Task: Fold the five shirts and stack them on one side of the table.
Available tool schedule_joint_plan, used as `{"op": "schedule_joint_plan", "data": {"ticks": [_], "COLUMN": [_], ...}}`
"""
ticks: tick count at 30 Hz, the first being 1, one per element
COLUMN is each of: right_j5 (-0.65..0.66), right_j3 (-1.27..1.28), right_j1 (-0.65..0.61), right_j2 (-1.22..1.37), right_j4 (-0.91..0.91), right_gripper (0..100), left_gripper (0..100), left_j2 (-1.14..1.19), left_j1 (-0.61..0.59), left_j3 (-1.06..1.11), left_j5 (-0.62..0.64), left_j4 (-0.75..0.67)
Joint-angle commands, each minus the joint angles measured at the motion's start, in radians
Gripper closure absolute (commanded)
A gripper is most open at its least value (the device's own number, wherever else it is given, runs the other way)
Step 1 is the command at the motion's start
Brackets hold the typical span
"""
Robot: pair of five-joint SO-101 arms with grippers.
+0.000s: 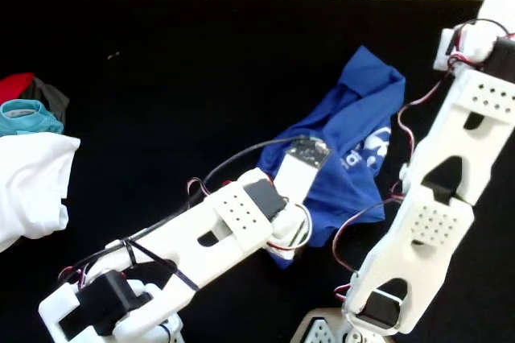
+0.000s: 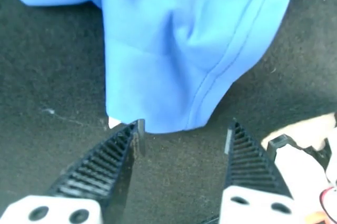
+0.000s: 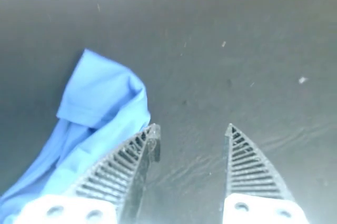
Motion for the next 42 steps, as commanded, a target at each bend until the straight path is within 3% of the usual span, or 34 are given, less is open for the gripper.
{"op": "schedule_joint_plan", "data": {"ticks": [1,4,8,18,22,24,33,42], "right_j5": [0.008,0.009,0.011,0.012,0.011,0.009,0.006,0.005], "right_j3": [-0.013,0.062,0.213,0.555,0.621,0.645,0.707,0.803], "right_j1": [0.002,-0.001,-0.001,0.001,0.007,0.008,0.007,-0.022], "right_j2": [-0.140,-0.223,-0.337,-0.570,-0.598,-0.601,-0.602,-0.742], "right_j4": [0.013,0.012,0.012,0.008,0.008,0.008,0.007,0.010], "right_gripper": [80.1,80.1,80.1,80.1,80.1,80.5,88.9,89.2], "left_gripper": [75,75,75,75,88,100,99,99], "left_j2": [-0.044,-0.031,0.036,0.246,0.242,0.242,0.240,0.240], "left_j1": [0.007,0.015,0.018,0.018,-0.018,-0.051,-0.277,-0.587], "left_j3": [-0.079,-0.099,-0.035,-0.068,-0.119,-0.154,-0.375,-0.628], "left_j5": [0.006,-0.011,-0.095,-0.100,-0.101,-0.101,-0.101,-0.101], "left_j4": [0.008,0.043,-0.015,-0.097,-0.051,-0.002,0.232,0.322]}}
